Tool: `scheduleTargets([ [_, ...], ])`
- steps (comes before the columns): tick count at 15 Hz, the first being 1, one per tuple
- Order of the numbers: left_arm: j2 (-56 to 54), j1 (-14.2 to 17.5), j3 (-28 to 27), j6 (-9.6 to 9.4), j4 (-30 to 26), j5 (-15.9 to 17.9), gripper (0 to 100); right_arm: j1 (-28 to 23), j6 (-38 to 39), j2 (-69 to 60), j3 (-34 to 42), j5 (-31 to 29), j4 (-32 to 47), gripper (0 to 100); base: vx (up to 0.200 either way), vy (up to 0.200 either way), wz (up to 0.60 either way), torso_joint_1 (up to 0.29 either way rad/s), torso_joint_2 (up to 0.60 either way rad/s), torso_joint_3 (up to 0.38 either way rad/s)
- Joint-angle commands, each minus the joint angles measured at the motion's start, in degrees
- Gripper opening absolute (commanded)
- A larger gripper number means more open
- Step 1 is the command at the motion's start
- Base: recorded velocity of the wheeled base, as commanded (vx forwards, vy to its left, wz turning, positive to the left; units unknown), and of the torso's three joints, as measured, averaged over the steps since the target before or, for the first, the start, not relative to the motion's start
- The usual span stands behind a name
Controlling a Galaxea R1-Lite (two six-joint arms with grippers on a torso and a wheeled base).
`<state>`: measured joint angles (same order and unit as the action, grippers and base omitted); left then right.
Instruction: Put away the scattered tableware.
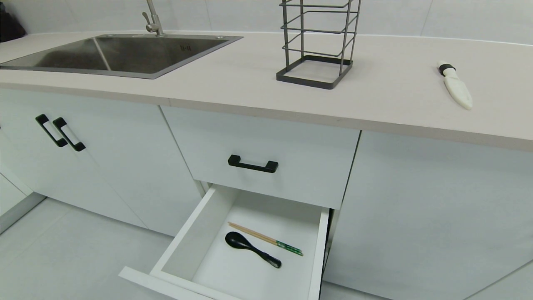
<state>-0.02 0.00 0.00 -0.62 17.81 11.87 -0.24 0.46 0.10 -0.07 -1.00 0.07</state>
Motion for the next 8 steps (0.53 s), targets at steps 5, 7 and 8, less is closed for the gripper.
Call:
scheduleTargets([
  [5, 17.0, -0.3, -24.0, 5.37, -16.9, 23.6, 100, 0.2, -0.6, -0.1, 0.0, 0.4, 0.1, 100, 0.0, 0.0, 0.0, 0.0, 0.0, 0.0],
  [7, 26.0, -0.3, -26.7, 5.37, -17.1, 23.5, 100, 0.2, -0.6, -0.1, 0.0, 0.4, 0.1, 100, 0.0, 0.0, 0.0, 0.0, 0.0, 0.0],
  [8, 30.5, -0.3, -26.7, 5.19, -17.2, 23.5, 100, 0.2, -0.5, -0.1, 0.0, 0.4, 0.1, 100, 0.0, 0.0, 0.0, 0.0, 0.0, 0.0],
])
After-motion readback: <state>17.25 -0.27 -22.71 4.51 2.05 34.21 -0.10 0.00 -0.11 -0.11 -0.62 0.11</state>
